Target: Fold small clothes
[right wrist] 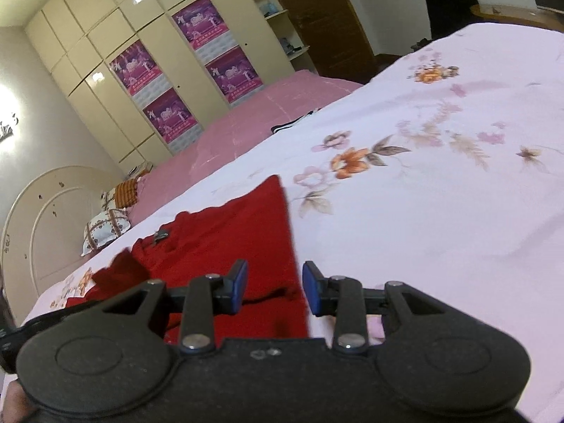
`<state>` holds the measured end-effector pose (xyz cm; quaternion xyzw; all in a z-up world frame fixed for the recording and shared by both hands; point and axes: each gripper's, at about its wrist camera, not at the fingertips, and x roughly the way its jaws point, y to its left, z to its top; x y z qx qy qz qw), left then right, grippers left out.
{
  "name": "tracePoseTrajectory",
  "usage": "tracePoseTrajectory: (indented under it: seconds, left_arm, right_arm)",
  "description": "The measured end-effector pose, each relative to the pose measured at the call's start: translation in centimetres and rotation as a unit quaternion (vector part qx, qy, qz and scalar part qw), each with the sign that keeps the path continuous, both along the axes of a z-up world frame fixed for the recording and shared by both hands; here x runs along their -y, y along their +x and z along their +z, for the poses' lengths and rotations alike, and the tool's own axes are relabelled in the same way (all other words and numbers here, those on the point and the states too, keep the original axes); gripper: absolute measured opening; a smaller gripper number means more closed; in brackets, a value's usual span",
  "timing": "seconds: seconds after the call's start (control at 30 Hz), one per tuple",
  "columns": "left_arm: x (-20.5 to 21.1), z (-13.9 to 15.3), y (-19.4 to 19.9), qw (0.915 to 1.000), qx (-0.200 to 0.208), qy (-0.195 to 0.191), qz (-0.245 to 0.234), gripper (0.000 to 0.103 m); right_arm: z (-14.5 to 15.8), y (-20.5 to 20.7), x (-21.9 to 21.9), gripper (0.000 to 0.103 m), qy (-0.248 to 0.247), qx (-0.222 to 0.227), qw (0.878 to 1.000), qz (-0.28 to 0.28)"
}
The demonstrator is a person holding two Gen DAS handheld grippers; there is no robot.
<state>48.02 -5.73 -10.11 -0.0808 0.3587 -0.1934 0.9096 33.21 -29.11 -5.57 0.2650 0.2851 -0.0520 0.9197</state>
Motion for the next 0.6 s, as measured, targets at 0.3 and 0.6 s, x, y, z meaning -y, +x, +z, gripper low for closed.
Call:
tracePoseTrajectory:
  seconds: [0.3, 0.6]
  left_arm:
    - [3.0, 0.5, -2.5, 0.9986, 0.035, 0.033, -0.022, 0.078]
    - [-11.8, 2.7, -8.7, 0.9814, 0.086, 0.139, 0.101, 0.077]
  right_arm:
    - [-0.7, -0.1, 2.2, 0.038, 0.038, -0.005, 0.999, 0.017]
    - [-1.7, 5.2, -3.2, 0.038, 0.115, -0.012, 0.988, 0.104]
